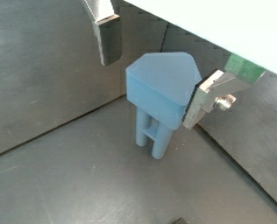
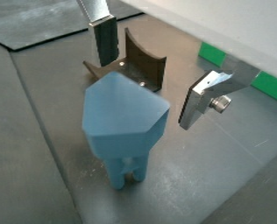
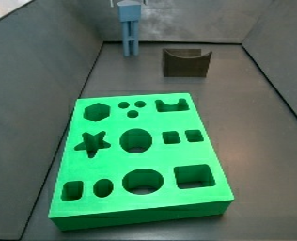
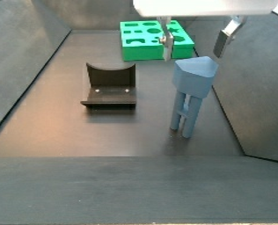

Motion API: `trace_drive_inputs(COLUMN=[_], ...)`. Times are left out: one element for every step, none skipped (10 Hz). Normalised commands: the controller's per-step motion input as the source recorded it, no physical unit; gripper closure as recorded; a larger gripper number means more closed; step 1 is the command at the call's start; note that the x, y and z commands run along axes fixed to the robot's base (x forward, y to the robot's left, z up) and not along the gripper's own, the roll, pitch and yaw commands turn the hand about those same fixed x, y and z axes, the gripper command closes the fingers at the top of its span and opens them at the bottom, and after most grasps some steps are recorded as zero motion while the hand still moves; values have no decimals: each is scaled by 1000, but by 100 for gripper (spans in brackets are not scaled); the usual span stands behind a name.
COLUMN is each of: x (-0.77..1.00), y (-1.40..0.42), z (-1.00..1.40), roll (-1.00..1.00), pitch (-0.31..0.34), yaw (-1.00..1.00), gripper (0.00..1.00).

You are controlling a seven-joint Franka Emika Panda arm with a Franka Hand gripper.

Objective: Pick up the 3 prong object. Move up. Move to above the board. Insert the 3 prong object.
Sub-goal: Pick up the 3 prong object.

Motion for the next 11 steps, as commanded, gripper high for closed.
trace_drive_inputs(x=[23,31,106,129,23,0,0,0,0,0,0], y=[160,169,211,263,157,0,0,0,0,0,0], z=[-211,-286,-409,-477,-466,0,0,0,0,0,0], roll=[-334,-311,-247,-206,-164,-6,0,0,0,0,0], pitch=[-289,-289,-269,-260,-274,0,0,0,0,0,0], yaw=[111,126,186,231,177,0,0,0,0,0,0], gripper=[0,0,0,0,0,0,0,100,100,100,100])
